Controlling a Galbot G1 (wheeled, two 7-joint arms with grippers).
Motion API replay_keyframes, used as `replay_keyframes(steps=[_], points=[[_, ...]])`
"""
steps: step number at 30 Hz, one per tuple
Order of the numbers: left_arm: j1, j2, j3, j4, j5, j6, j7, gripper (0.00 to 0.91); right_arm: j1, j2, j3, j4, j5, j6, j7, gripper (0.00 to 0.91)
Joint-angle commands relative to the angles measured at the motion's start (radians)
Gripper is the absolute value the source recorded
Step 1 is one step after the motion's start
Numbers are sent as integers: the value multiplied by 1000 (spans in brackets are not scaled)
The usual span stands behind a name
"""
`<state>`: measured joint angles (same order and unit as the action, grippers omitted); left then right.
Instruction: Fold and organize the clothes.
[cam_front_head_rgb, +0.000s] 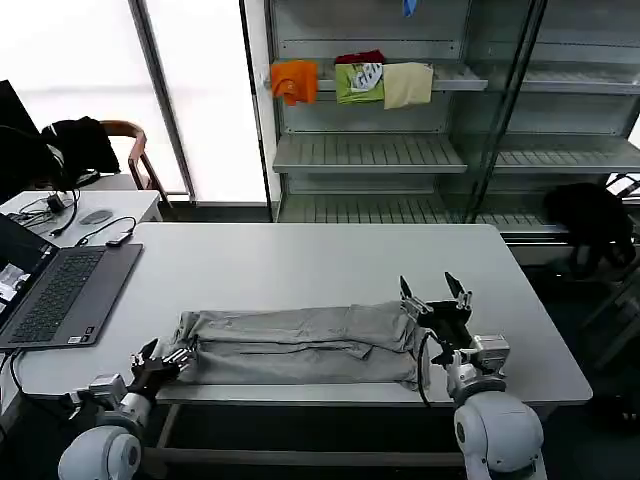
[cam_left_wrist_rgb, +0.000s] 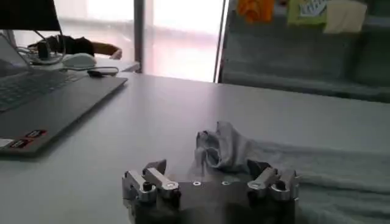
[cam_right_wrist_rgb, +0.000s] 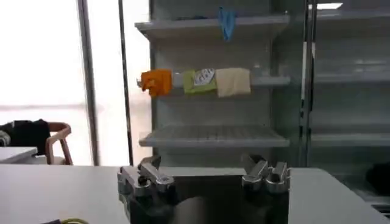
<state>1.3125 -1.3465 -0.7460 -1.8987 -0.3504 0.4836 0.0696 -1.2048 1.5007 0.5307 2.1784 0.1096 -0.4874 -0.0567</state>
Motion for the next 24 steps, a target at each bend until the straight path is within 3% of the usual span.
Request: replay_keyframes(steps=[1,4,5,8,11,12,13,18,24], points=[[-37,-16,14,32,21,1,-24,877,1,-1,6,33,39,1,1,907],[-36,-18,19,41,21,-1,-23,675,-4,-6,7,29,37,1,0,907],[-34,-20,21,43,22,-2,-22,534,-6,-7,7,26,35,3,-1,907],[-33,-22,25,44,26,-3,-17,393,-8,-7,6,21,34,3,-2,907],[-32,-23,28,42,31,0,-11,403,-9,-5,4,14,33,3,-1,907],[-33,-24,28,41,33,3,-10,282,-9,-4,3,14,33,3,-1,907],[-35,-24,28,41,33,11,-10,222,-9,-3,1,13,32,3,-1,907],[-44,-24,28,43,37,20,-11,20,-11,-3,-2,12,27,3,-3,907],[-51,-19,26,39,43,32,-8,0,-15,-3,-1,9,26,5,-3,907]])
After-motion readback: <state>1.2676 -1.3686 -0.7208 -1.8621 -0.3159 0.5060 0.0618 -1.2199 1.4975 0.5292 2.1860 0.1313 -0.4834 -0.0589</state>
